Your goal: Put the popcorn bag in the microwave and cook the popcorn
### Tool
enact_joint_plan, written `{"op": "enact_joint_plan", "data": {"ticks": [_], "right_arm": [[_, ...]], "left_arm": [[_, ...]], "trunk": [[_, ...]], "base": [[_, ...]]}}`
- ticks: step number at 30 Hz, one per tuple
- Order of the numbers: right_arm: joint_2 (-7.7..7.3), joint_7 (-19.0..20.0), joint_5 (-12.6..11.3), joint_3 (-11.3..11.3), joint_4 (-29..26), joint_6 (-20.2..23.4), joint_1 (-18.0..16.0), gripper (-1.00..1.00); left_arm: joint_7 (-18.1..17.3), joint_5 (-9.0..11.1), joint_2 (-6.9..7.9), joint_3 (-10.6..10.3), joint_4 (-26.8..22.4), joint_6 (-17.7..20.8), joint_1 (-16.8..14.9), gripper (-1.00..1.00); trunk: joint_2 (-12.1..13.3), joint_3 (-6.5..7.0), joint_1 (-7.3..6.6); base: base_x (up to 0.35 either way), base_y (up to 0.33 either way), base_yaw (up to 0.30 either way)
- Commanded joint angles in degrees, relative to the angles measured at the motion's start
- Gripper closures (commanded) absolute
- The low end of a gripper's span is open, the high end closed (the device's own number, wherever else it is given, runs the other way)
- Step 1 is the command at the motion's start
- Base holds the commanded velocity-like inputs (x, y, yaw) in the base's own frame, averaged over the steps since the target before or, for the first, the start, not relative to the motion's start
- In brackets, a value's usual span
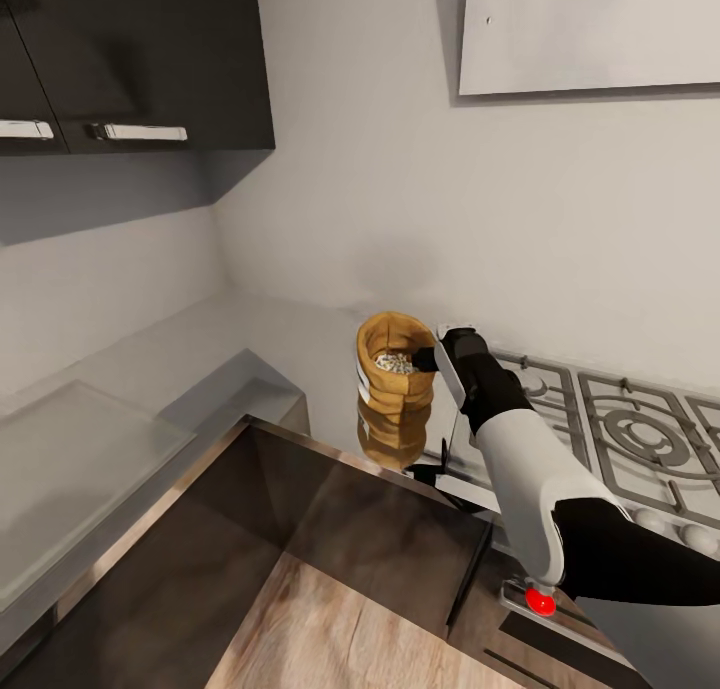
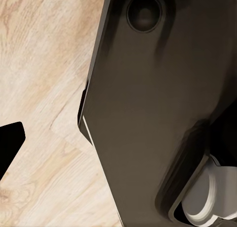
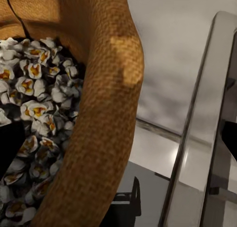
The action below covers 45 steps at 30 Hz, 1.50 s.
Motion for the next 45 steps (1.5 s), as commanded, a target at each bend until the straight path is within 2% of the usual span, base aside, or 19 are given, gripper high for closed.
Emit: {"op": "enact_joint_plan", "data": {"ticks": [1, 5, 6, 30, 32, 35, 38, 45], "right_arm": [[0.05, 0.0, 0.0, -0.1, 1.1, 0.3, 0.0, -1.00], [0.05, 0.1, -0.1, -0.1, 1.1, 0.3, 0.0, -1.00], [0.05, 0.1, -0.2, -0.1, 1.1, 0.3, 0.0, 1.00], [0.05, 0.3, 0.3, 0.1, 0.0, 1.7, 0.0, 1.00], [0.05, 0.3, 0.2, 0.1, -2.4, 4.1, 0.0, 1.00], [0.05, 0.2, 0.3, 0.1, -9.7, 10.4, 0.0, 1.00], [0.05, 0.2, 0.4, 0.0, -12.1, 14.0, 0.1, 1.00], [0.05, 0.1, 0.5, 0.0, -12.6, 14.0, -0.1, 1.00]], "left_arm": [[0.0, 0.0, -0.01, 0.3, -0.1, -0.1, 0.0, -1.00], [0.0, 0.0, -0.01, 0.3, -0.1, -0.1, 0.0, -1.00], [0.0, 0.0, -0.01, 0.3, -0.1, -0.1, 0.0, -1.00], [0.0, 0.0, -0.01, 0.3, -0.1, -0.1, 0.0, -1.00], [0.0, 0.0, -0.01, 0.3, -0.1, -0.1, 0.0, -1.00], [0.0, 0.0, -0.01, 0.3, -0.1, -0.2, 0.0, -1.00], [0.0, 0.0, -0.01, 0.3, -0.1, -0.2, 0.0, -1.00], [0.0, 0.0, -0.01, 0.3, -0.1, -0.2, 0.0, -1.00]], "trunk": [[0.0, -0.07, 0.01], [0.0, -0.07, 0.01], [0.0, -0.07, 0.01], [0.0, -0.07, 0.01], [0.0, -0.07, 0.01], [0.0, -0.07, 0.01], [0.0, -0.07, 0.01], [0.0, -0.07, 0.01]], "base": [[0.000, 0.000, 0.000], [0.000, 0.000, 0.000], [0.000, 0.000, 0.000], [0.000, 0.000, 0.000], [0.000, 0.000, 0.000], [0.000, 0.000, 0.000], [0.000, 0.000, 0.000], [0.000, 0.000, 0.000]]}}
